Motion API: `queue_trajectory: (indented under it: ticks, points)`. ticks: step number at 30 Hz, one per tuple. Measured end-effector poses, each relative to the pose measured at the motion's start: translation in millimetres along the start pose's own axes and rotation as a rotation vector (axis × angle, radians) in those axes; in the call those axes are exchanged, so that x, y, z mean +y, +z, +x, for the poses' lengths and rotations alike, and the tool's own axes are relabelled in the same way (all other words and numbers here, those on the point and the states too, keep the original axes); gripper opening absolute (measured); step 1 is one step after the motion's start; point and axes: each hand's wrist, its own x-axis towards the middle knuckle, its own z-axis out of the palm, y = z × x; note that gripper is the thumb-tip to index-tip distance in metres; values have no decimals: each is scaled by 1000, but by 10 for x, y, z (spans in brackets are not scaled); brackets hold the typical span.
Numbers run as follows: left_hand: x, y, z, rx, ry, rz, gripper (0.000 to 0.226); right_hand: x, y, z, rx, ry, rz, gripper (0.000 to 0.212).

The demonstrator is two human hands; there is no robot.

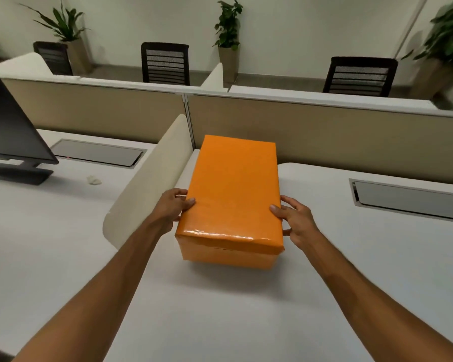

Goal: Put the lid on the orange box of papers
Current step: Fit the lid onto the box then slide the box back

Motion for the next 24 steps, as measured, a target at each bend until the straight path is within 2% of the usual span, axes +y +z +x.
queue_trajectory:
  ticks: [11, 19, 24]
  points:
    - [26, -333, 954, 30, -53, 35, 46, -88, 608, 558, 36, -37, -3, 65]
    - [158, -367, 1184, 16, -39, 49, 45, -121, 728, 737, 48, -67, -42, 61]
    - [172, -357, 1116, 11, -1, 139, 49, -128, 679, 778, 50, -104, -163, 62]
